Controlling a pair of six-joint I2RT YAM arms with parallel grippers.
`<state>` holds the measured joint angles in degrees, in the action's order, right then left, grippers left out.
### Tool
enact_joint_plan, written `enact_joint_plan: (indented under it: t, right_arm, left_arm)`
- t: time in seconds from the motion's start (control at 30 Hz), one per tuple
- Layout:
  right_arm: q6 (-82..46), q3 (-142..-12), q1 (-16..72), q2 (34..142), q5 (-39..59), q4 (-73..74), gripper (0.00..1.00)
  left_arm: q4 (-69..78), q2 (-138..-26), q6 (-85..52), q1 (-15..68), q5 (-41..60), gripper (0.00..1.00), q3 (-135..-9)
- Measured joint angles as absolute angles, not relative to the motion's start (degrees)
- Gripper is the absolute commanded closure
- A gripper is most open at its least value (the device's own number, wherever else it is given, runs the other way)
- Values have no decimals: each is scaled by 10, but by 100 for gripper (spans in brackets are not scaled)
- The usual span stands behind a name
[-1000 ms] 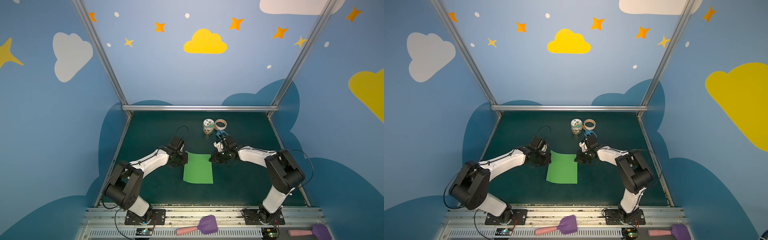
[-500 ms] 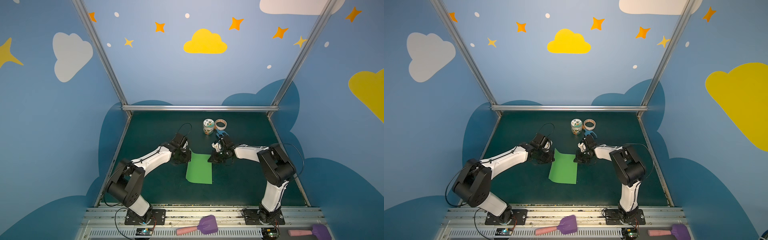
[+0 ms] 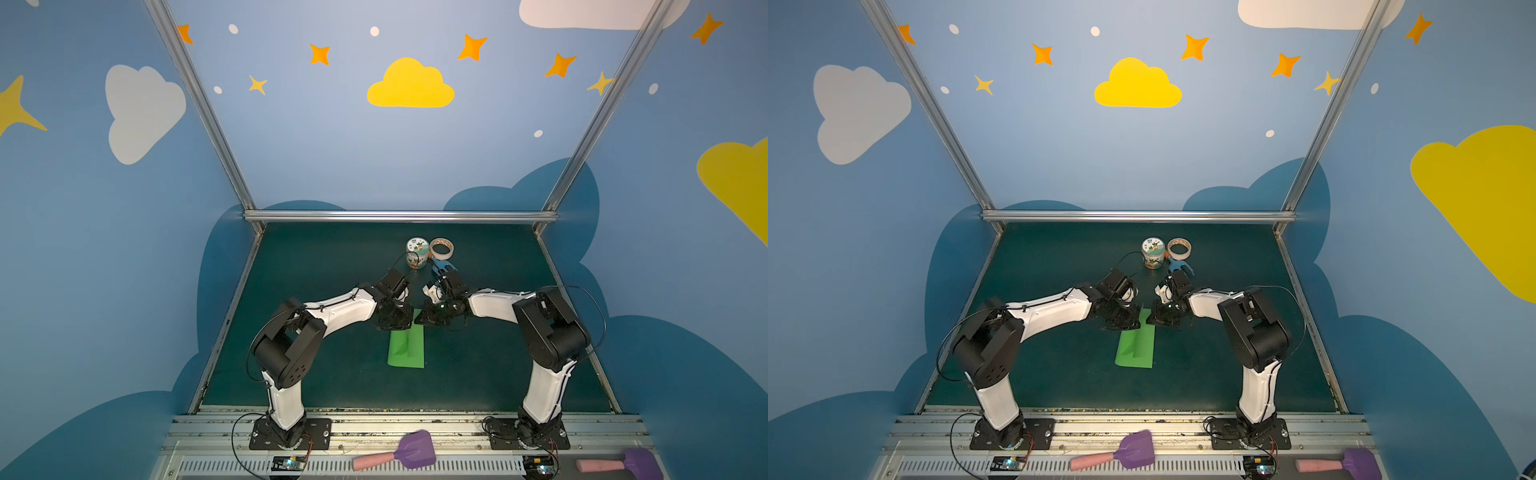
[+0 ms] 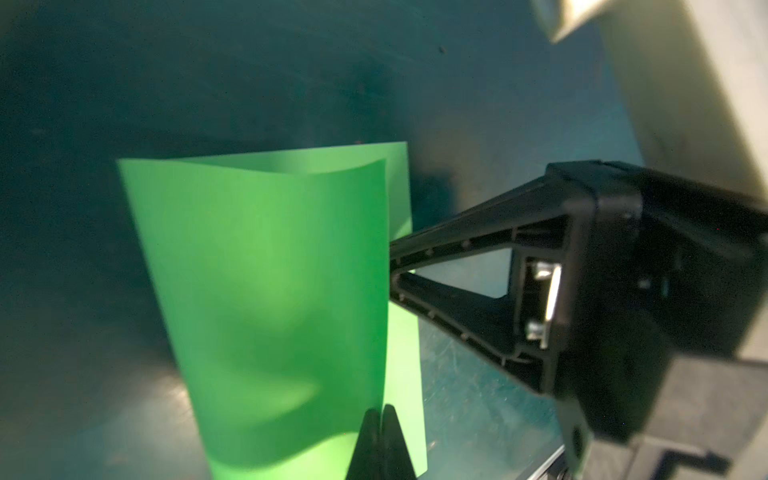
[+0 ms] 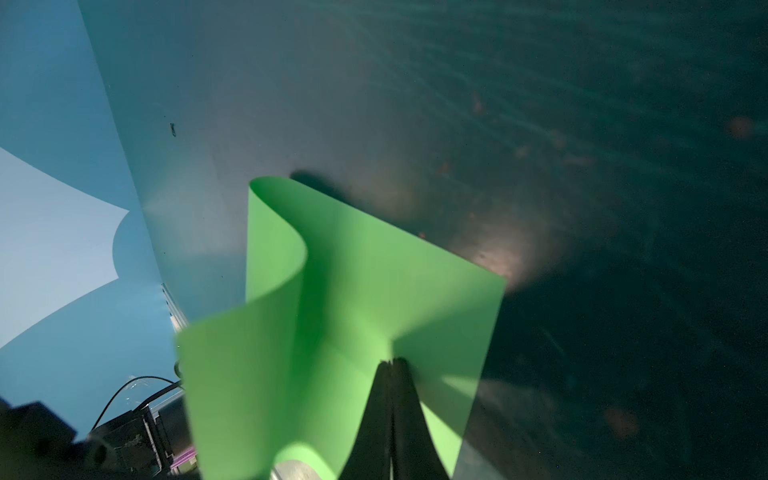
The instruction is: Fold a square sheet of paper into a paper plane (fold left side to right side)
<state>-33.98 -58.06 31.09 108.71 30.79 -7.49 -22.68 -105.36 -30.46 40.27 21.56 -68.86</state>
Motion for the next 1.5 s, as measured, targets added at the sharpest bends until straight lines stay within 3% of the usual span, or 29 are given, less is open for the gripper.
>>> enact_joint_plan:
  t: [0.43,0.73,1.5]
  right_arm:
    - [-347,-578,300,1087,327,-69,100]
    - [-359,-575,226,1026,333,-78,100]
    - [-373,-610,286,1105,350,-75,100]
  left_arm:
    - [-198,-1104,-344,437,194,97,-713]
    - [-186,-1108,-352,437,186,97,-701]
    - [-191,-1124,-352,439,186,97,-710]
